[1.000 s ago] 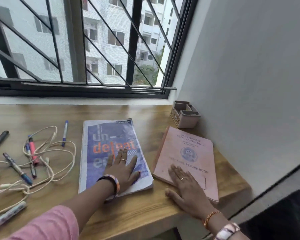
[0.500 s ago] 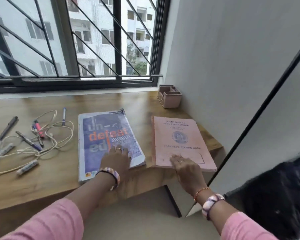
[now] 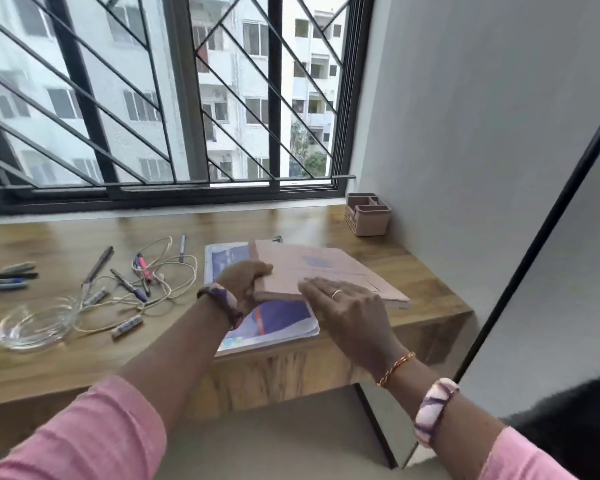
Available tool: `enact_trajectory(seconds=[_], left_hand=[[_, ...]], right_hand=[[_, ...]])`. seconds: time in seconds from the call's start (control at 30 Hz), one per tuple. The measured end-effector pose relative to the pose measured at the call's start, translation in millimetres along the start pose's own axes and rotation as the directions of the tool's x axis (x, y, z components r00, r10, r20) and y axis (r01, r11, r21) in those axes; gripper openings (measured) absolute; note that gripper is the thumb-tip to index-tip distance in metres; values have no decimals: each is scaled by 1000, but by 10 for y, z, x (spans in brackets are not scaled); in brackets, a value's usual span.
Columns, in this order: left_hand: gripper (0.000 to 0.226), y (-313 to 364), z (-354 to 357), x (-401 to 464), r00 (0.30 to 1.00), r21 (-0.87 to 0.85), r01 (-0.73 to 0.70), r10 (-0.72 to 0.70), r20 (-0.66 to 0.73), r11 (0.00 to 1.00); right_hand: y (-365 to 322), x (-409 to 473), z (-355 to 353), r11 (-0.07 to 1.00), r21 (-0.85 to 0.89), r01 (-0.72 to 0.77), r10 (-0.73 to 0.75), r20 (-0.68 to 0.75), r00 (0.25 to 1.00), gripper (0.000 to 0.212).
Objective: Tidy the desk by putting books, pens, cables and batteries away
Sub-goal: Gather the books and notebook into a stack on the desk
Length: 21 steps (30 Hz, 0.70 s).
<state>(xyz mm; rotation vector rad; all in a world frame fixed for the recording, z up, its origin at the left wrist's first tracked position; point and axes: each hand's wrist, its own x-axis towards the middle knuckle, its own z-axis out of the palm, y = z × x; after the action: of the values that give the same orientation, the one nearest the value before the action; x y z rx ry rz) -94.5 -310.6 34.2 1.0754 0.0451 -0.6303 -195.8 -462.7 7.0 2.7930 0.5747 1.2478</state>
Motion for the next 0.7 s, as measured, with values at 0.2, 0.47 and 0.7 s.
enact_trajectory(seconds=[0.2,0.47,0.7], left_hand=[[22,36,-631,145,974,124,-78,102,-202,989],[25,-68,-1039,581,881,458,60,169,-442,887],[32,-9,-1215,955,813,855,365,321,-486,369]], right_hand=[[161,4,454,940,76,-332,271,423,865,69],[384,296,1110,3,236,-972,539,818,201,11],[557,543,1278,-3,156,-988,508,851,133,6]])
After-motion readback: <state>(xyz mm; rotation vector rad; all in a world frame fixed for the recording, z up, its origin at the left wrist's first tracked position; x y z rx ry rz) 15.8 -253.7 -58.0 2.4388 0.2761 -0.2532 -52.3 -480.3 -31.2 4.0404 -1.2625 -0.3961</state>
